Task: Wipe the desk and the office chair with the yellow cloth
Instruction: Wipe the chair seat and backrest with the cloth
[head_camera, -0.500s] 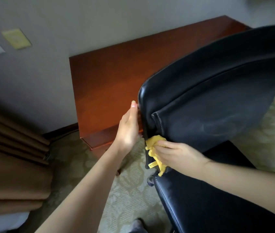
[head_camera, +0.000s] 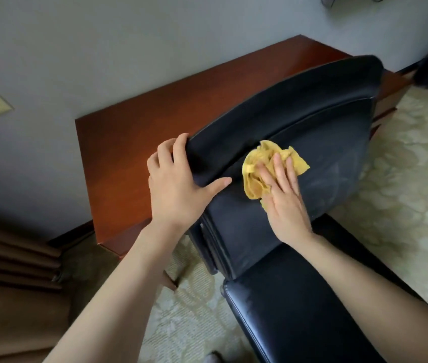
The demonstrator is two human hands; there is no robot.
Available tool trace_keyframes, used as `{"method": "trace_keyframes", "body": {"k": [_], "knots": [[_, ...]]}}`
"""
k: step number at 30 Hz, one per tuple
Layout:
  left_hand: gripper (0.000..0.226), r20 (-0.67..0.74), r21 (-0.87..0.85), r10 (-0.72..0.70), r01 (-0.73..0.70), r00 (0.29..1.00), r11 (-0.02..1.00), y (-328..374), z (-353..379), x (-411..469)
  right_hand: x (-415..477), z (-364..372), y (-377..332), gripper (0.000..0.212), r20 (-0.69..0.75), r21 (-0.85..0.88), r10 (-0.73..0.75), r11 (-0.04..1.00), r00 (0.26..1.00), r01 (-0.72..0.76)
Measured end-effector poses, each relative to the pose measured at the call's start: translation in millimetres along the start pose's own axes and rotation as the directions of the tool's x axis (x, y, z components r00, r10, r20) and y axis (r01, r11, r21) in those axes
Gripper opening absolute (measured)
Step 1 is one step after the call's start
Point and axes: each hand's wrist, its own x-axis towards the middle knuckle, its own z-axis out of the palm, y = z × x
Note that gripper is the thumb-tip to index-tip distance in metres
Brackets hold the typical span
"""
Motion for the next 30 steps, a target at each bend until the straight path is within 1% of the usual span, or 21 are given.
{"method": "trace_keyframes", "body": {"k": [1,2,4,6,7,8,9,12,15,17,19,20,21,24,27,29,30], "knots": [[0.099,-0.002,0.005,0.006,-0.006,1.000,1.000,0,1,0,3,5,-5,0.056,-0.026,0.150,0.140,0.979,0.990,-0.134],[0.101,-0.007,0.019,0.010,-0.010,1.000,1.000,-1,2,0,6,10,-13,0.052,-0.053,0.266,0.269,0.932,0.962,-0.246],[0.102,-0.021,0.069,0.014,-0.013,1.000,0.998,-1,4,0,13,22,-33,0.049,-0.091,0.435,0.496,0.800,0.863,-0.414],[0.100,-0.039,0.112,0.009,-0.004,0.999,0.994,-2,6,0,15,34,-56,0.051,-0.092,0.543,0.651,0.667,0.753,-0.510],[0.099,-0.047,0.125,0.006,0.000,0.999,0.992,-2,7,0,13,41,-65,0.054,-0.095,0.572,0.685,0.631,0.722,-0.524],[0.099,-0.053,0.136,0.002,0.005,0.999,0.991,-2,8,0,7,49,-72,0.057,-0.101,0.585,0.691,0.623,0.716,-0.519],[0.098,-0.059,0.143,0.000,0.009,0.998,0.990,-2,8,1,-1,56,-80,0.058,-0.102,0.581,0.674,0.637,0.731,-0.506],[0.099,-0.074,0.165,0.001,0.011,0.997,0.986,-1,10,1,-35,76,-96,0.054,-0.047,0.513,0.577,0.714,0.815,-0.476],[0.100,-0.082,0.182,-0.004,0.019,0.997,0.983,-2,10,0,-63,88,-100,0.051,-0.005,0.476,0.499,0.763,0.866,-0.437],[0.101,-0.084,0.185,-0.010,0.026,0.996,0.982,-2,10,0,-73,91,-97,0.049,-0.016,0.472,0.465,0.784,0.885,-0.403],[0.101,-0.083,0.186,-0.014,0.029,0.996,0.982,-1,10,-1,-75,93,-94,0.048,-0.031,0.494,0.468,0.775,0.883,-0.394],[0.101,-0.082,0.186,-0.013,0.028,0.997,0.982,-1,10,-1,-74,94,-95,0.047,-0.031,0.522,0.498,0.747,0.866,-0.411],[0.101,-0.080,0.185,-0.011,0.026,0.997,0.982,0,9,-2,-72,93,-94,0.046,-0.024,0.567,0.555,0.693,0.831,-0.446],[0.101,-0.074,0.178,-0.012,0.025,0.997,0.984,-1,8,-2,-55,86,-80,0.051,-0.004,0.693,0.748,0.481,0.664,-0.537],[0.102,-0.069,0.176,-0.017,0.029,0.997,0.984,0,8,-2,-30,72,-42,0.052,0.038,0.715,0.836,0.359,0.547,-0.599],[0.103,-0.068,0.180,-0.018,0.030,0.998,0.983,0,8,-2,-11,60,-12,0.053,0.074,0.724,0.866,0.294,0.494,-0.624],[0.103,-0.070,0.181,-0.017,0.030,0.997,0.983,0,8,-2,-1,53,1,0.053,0.081,0.724,0.875,0.277,0.477,-0.632]]}}
